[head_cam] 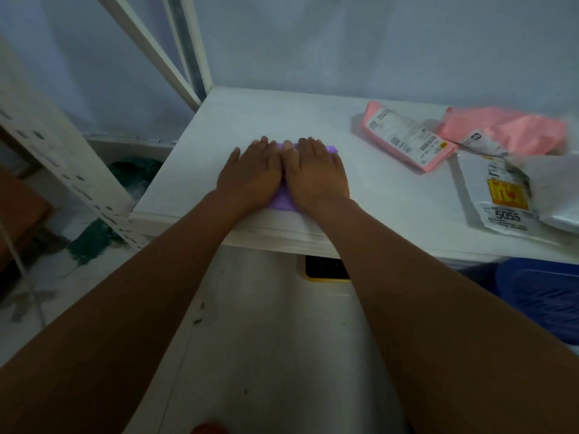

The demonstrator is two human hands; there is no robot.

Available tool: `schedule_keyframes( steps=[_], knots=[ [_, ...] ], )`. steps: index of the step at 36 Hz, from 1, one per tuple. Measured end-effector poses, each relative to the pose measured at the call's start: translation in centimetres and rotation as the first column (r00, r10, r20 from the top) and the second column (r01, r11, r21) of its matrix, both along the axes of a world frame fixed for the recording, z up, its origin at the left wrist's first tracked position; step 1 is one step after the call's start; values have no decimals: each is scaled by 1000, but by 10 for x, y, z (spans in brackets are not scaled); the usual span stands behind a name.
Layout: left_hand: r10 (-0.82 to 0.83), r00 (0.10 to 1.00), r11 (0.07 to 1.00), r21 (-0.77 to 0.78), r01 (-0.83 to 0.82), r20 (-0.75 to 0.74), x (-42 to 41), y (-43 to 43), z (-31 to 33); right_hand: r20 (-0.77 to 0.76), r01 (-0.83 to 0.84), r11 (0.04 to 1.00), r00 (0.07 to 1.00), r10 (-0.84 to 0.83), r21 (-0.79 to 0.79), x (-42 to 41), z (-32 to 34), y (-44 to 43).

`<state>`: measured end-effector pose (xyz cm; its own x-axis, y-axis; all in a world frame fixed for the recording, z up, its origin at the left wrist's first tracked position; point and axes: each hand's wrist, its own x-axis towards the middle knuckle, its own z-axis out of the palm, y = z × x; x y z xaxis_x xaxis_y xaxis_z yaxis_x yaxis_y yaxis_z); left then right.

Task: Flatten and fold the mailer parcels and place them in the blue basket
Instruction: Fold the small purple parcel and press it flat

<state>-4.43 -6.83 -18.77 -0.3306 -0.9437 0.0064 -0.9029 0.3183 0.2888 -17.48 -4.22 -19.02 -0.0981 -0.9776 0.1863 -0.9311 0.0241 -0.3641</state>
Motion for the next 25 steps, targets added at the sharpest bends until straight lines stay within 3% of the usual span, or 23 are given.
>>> schedule_keyframes(
  steps=[10, 16, 22, 25],
  knots=[
    [-84, 987, 993, -76, 95, 136, 12, -2, 2, -11, -7, 999, 1000, 7, 46, -7, 0, -3],
    [9, 991, 999, -53, -2, 130, 9, -1, 1, -30, 20, 1000, 999, -21, -23, -3, -4, -1],
    [69, 955, 993, 68, -92, 288, -2, -4, 19, -41, 8, 1000, 999, -9, -21, -5, -7, -3],
    [125, 928, 991, -9, -130, 352, -5, -8, 38, -37, -13, 1000, 999, 12, -21, -6, -8, -6]
  ],
)
